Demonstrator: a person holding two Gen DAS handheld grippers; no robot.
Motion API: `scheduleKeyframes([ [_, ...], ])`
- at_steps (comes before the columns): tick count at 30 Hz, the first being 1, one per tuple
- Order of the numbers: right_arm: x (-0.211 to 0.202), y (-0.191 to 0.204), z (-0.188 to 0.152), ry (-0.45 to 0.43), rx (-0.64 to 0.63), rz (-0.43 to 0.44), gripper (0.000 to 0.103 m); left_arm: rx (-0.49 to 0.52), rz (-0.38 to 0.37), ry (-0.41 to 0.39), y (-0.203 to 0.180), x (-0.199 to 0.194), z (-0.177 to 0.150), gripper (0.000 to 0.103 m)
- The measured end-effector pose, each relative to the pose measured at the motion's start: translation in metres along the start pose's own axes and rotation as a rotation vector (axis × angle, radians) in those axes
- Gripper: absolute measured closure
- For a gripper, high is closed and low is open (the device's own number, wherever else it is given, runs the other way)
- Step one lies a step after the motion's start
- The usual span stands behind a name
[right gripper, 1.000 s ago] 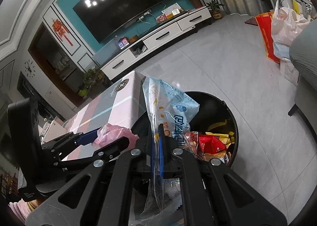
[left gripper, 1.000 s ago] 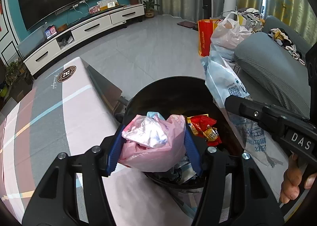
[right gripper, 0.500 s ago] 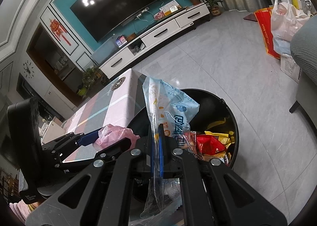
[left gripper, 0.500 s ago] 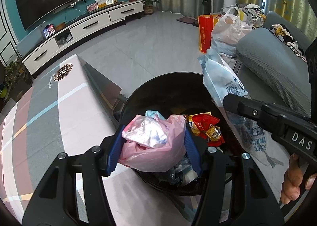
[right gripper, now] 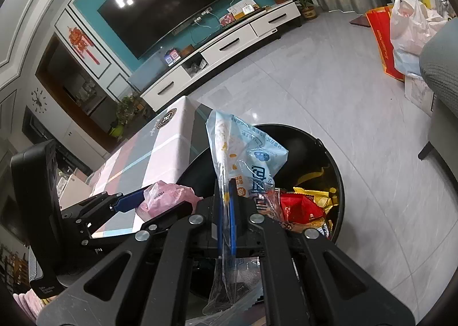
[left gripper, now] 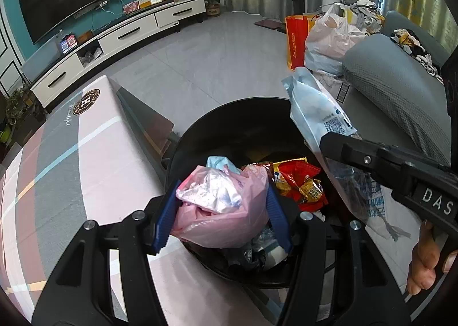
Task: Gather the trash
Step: 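Lower the pink bag and clear bag into the black bin with both tools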
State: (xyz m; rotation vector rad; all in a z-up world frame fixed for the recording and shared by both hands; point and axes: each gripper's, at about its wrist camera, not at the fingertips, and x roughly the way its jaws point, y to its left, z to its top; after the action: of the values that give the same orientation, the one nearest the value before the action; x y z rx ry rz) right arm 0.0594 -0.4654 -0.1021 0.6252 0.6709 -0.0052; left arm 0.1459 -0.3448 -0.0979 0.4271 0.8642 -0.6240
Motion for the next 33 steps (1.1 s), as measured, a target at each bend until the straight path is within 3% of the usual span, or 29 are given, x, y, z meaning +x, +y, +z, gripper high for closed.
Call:
scheduleKeyframes([
  [33, 0.022, -0.007, -0.004, 0.046, 0.025, -0.029, 0.098, 0.012, 0.006, 0.044, -0.003, 0.023, -0.002, 0.043],
])
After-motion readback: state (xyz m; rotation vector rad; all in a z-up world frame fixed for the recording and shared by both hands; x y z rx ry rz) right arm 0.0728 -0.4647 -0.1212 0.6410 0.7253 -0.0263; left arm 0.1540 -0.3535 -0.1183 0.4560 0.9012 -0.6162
